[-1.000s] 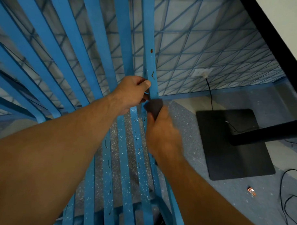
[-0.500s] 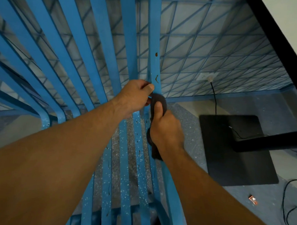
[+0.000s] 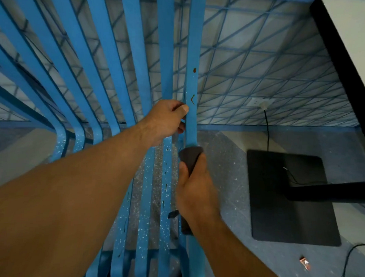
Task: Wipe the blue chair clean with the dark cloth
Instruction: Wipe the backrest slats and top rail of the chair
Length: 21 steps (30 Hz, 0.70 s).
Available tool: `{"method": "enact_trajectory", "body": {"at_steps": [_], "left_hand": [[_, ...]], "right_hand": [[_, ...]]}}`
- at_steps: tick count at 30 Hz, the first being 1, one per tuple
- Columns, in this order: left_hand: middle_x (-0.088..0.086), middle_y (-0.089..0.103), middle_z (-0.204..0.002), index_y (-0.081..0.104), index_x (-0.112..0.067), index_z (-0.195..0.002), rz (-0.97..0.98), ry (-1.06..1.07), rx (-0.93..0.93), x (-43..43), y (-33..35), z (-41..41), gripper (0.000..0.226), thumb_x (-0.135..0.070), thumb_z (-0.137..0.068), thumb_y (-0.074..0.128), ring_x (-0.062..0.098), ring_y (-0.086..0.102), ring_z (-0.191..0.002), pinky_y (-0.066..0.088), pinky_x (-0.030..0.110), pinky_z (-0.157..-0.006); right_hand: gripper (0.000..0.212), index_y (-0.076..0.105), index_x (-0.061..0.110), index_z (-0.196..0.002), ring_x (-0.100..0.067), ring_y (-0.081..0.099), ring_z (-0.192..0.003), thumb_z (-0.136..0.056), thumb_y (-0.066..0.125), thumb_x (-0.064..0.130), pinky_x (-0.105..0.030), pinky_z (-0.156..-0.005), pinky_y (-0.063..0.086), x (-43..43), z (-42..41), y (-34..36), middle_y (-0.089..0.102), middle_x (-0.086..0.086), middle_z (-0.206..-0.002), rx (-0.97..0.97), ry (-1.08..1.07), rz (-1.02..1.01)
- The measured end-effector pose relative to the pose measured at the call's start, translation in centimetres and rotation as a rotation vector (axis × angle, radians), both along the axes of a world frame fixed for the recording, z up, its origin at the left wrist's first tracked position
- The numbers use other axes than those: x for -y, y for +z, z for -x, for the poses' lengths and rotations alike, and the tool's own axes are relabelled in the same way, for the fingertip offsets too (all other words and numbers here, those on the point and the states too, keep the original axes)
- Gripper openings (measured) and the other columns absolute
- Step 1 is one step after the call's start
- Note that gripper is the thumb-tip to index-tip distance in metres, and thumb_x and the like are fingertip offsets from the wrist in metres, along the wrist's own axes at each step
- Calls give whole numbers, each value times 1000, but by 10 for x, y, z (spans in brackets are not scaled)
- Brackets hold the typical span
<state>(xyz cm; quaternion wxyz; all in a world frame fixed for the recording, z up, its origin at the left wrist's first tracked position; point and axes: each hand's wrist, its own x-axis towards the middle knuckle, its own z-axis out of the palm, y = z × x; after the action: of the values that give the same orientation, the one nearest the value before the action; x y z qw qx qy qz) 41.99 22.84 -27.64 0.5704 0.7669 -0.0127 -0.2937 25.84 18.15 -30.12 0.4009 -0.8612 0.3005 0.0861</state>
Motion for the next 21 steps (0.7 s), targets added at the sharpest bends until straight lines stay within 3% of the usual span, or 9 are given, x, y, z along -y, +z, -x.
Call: {"method": "enact_trajectory", "body": {"at_steps": [3,6,8,11,14,16,19,21], "left_hand": [[12,71,-92,66,-13,-94,2,32,3,1,0,1,21,-21,-101,47,33,69,-86,56,53,-81],[18,69,-100,68,-14,-97,-9,40,28,0,-4,1,21,-24,-100,50,36,68,-93,57,54,-78],[17,69,-101,67,-11,-102,7,29,29,0,-7,-1,22,-23,-100,49,33,68,-92,60,46,-75],[8,69,-93,66,-12,-101,19,23,26,-2,-7,-3,20,-22,-101,49,26,69,-86,59,35,-67],[6,71,-91,67,-10,-104,-24,-25,30,-4,-5,-4,22,-23,-100,50,20,69,-75,57,30,-63],[4,71,-93,68,-10,-103,-79,-44,48,-9,-3,-6,24,-30,-97,55,15,68,-73,55,25,-60],[14,70,-95,66,-4,-100,-210,-2,129,-19,1,-17,45,-48,-92,56,28,68,-83,58,43,-74],[15,68,-97,66,-4,-106,-254,33,180,-24,10,-28,47,-48,-94,52,30,66,-89,56,44,-80]], "right_hand": [[50,47,19,-120,-14,58,-69,-98,28,58,-33,-62,49,13,-34,6,57,3,-83,-37,-64,-71],[54,52,18,-104,-11,51,-65,-97,21,63,-32,-60,42,21,-60,11,51,5,-76,-38,-124,-94],[53,51,20,-99,-12,53,-66,-97,20,63,-33,-60,43,19,-64,11,52,5,-76,-8,-155,-56],[50,49,20,-119,-22,62,-83,-98,22,58,-41,-74,53,11,-53,5,63,-3,-95,33,-121,47],[52,25,29,-145,-22,62,-98,-98,28,52,-48,-83,53,0,-21,-1,58,-2,-122,27,-36,61],[59,10,32,-152,-20,60,-102,-99,29,50,-46,-86,53,-6,-4,2,52,-1,-130,-29,4,70],[62,6,31,-153,-20,58,-107,-99,29,51,-43,-91,51,-10,0,7,51,-2,-135,-54,-32,88],[60,13,31,-152,-18,60,-103,-98,30,53,-43,-89,52,-10,-3,9,57,0,-126,-65,-65,95]]}}
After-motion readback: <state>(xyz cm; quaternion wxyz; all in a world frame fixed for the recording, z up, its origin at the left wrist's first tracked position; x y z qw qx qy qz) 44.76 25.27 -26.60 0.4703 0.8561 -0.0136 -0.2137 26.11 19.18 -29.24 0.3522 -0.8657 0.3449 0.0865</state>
